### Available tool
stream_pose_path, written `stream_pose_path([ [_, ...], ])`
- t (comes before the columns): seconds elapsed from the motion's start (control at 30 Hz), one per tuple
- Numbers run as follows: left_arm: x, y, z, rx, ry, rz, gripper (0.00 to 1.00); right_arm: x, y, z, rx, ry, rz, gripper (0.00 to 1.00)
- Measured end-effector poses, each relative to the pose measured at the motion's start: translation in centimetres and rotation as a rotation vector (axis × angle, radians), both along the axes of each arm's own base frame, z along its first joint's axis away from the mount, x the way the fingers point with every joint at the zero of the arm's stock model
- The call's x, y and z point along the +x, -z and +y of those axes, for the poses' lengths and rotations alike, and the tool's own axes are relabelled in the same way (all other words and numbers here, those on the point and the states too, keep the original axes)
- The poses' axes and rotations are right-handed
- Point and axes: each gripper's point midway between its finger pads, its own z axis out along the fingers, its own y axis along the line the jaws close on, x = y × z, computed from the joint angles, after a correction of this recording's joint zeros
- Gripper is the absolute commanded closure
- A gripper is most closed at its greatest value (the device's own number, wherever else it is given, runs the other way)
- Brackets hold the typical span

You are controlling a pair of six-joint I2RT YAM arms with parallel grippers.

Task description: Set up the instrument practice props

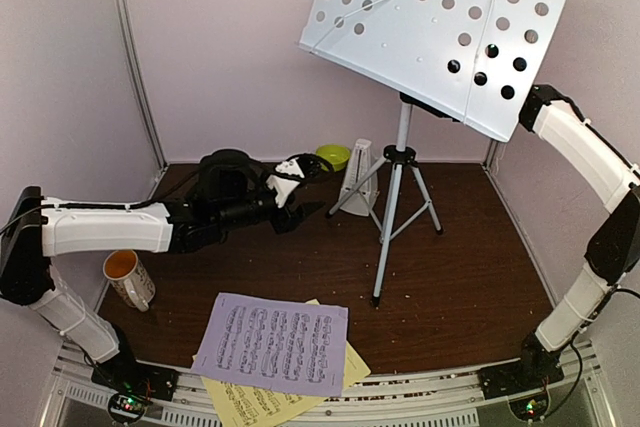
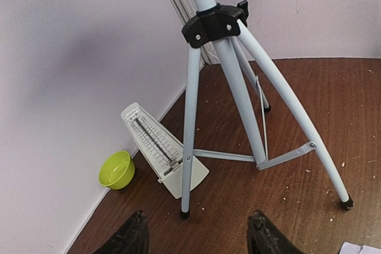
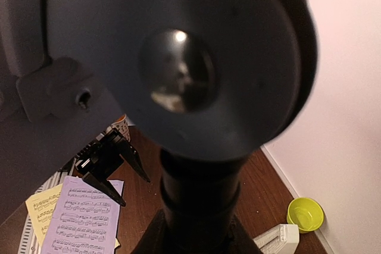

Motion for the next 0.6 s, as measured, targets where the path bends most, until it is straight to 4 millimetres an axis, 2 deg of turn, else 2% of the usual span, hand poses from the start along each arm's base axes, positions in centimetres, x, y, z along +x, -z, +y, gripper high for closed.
stream_pose_path([
  [0.3, 0.5, -0.5, -0.7, -0.005, 0.003, -0.003, 0.42, 0.7, 0.3, 0.0, 0.015, 0.019, 0.000, 0.76],
  [0.4, 0.9, -0.1, -1.1, 0.002, 0.009, 0.005, 0.42, 0.9, 0.6, 0.1, 0.024, 0.023, 0.008, 0.64],
  [0.47, 1.3, 0.4, -1.3, 0.011, 0.014, 0.016, 0.42, 0.9, 0.7, 0.2, 0.024, 0.019, -0.010, 0.60],
  [0.6, 3.0, 0.9, -1.8, 0.022, 0.022, 0.035, 0.42, 1.0, 2.3, 0.3, 0.008, 0.017, 0.008, 0.42],
])
